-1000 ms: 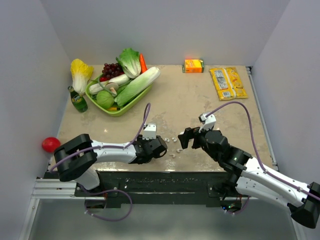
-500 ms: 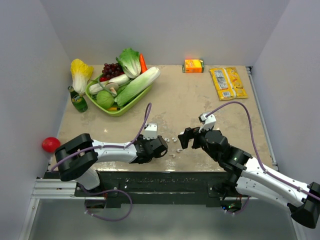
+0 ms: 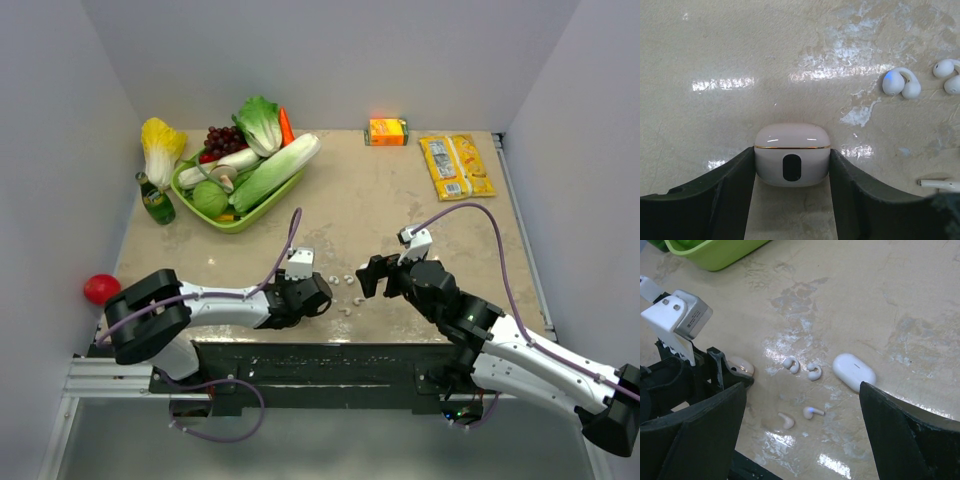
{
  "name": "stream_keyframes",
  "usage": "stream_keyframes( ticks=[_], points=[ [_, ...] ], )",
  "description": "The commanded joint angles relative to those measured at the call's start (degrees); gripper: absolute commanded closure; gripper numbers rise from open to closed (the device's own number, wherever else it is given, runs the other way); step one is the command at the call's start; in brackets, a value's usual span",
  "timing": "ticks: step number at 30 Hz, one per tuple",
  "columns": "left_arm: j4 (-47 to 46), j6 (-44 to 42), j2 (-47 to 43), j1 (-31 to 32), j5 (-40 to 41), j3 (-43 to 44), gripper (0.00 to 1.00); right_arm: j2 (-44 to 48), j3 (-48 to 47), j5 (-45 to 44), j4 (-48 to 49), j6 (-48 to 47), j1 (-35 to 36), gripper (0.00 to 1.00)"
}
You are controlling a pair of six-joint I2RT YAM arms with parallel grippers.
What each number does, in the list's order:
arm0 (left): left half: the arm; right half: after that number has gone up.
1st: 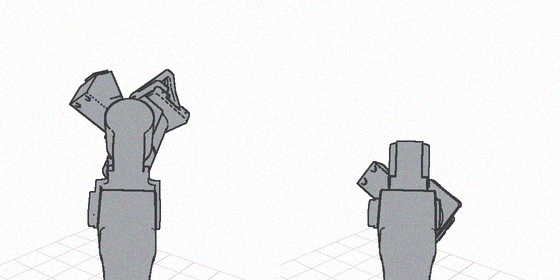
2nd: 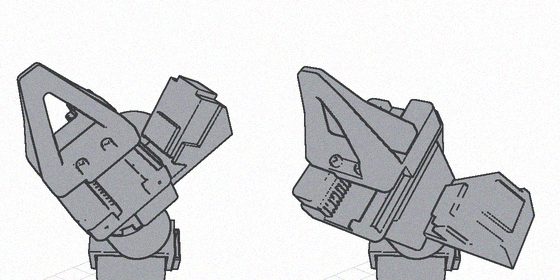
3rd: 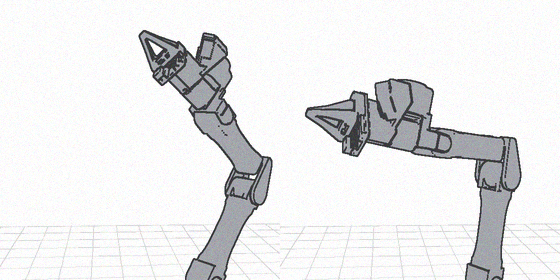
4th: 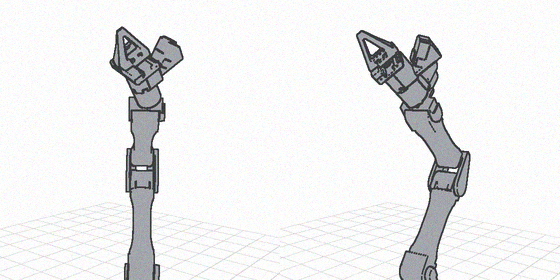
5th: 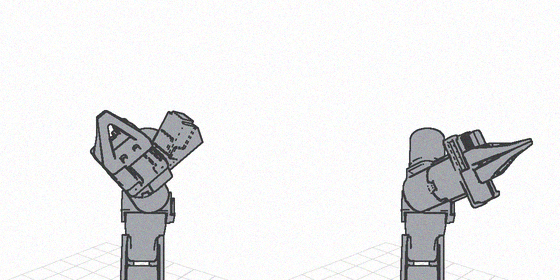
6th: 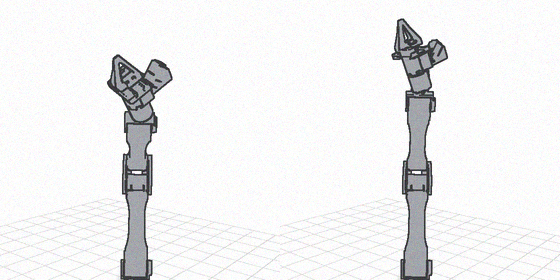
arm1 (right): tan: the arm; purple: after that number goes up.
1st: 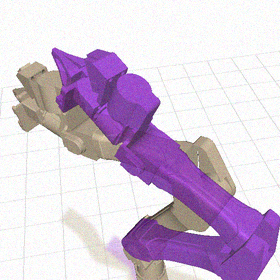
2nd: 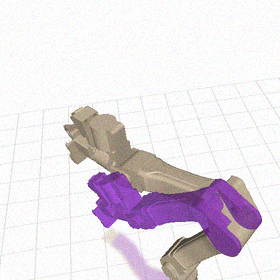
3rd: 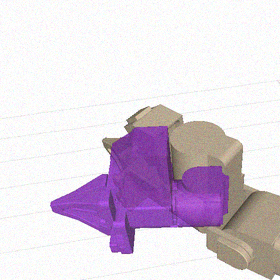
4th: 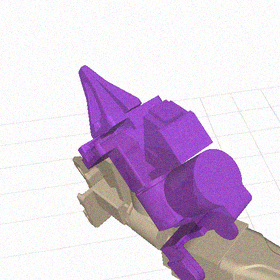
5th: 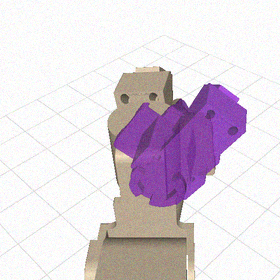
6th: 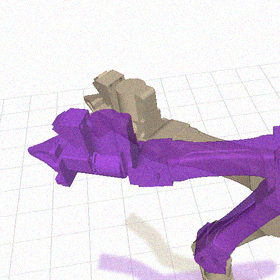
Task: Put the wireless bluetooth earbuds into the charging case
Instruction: Pick up the charging case at the center of the board.
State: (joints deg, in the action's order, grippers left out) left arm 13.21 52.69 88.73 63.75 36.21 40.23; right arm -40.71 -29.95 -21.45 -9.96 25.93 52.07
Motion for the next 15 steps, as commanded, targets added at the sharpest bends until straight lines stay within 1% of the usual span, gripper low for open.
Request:
stream_keyframes(
  ticks=[1,3,7,8,9,11,12,13,14,15],
  points=[
    [-4.0,-3.3,-2.3,-0.1,-4.0,-4.0,1.0,0.5,-3.1,0.0,-0.5,0.6,-0.1,0.02],
    [-6.5,-5.5,-5.8,-0.1,-2.6,-4.3,1.0,-0.6,-4.3,-0.6,-0.9,0.8,-0.1,0.02],
    [-12.2,-13.5,-14.7,-0.1,0.3,-5.1,1.0,-2.8,-9.8,-3.1,-4.2,1.4,-0.1,0.02],
    [-15.8,-15.2,-16.3,-0.1,0.9,-5.9,1.0,-2.9,-10.6,-3.2,-4.8,1.5,-0.1,0.02],
    [-20.1,-16.6,-17.9,-0.1,1.3,-6.6,1.0,-3.1,-11.6,-3.3,-5.2,1.6,-0.1,0.03],
    [-27.4,-24.1,-22.4,-0.1,-0.3,-10.1,1.0,-3.1,-13.7,-3.1,-5.7,2.2,-0.1,0.03],
    [-35.3,-26.5,-23.4,-0.1,-3.3,-11.6,1.0,-3.1,-14.2,-1.4,-5.1,2.2,-0.1,0.02],
    [-40.4,-32.8,-25.3,-0.1,-5.1,-13.3,1.0,-2.7,-14.9,0.0,-4.6,1.8,-0.1,0.02],
    [-50.9,-36.1,-26.0,-0.1,-7.8,-17.1,1.0,-2.6,-15.4,1.3,-4.2,1.7,-0.1,0.02],
    [-56.7,-39.4,-26.2,-0.1,-12.9,-19.4,1.0,-2.7,-16.0,3.7,-4.3,1.4,-0.1,0.02]
  ],
)
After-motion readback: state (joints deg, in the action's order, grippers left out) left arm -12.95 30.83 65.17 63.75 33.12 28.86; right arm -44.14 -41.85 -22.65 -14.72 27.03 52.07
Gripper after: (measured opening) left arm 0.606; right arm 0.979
